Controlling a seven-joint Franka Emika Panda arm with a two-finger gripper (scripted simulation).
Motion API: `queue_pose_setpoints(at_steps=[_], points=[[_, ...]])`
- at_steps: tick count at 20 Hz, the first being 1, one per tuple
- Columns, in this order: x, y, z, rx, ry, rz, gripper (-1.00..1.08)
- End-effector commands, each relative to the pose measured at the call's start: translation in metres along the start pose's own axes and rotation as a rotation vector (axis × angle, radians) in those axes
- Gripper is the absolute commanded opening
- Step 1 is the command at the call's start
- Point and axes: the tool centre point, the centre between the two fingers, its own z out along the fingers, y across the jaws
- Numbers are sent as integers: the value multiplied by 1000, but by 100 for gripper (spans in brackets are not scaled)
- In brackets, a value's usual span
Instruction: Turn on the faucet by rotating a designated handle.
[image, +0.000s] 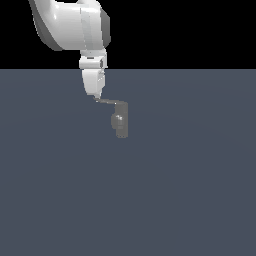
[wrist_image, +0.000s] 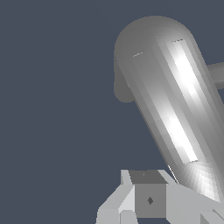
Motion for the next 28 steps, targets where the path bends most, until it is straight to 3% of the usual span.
queue_pose_setpoints(at_steps=[1,10,28], points=[[-2,8,0,-4,0,-1,-100],[-6,29,0,-4,0,-1,-100],[24,70,-1,-3,0,0,-100]])
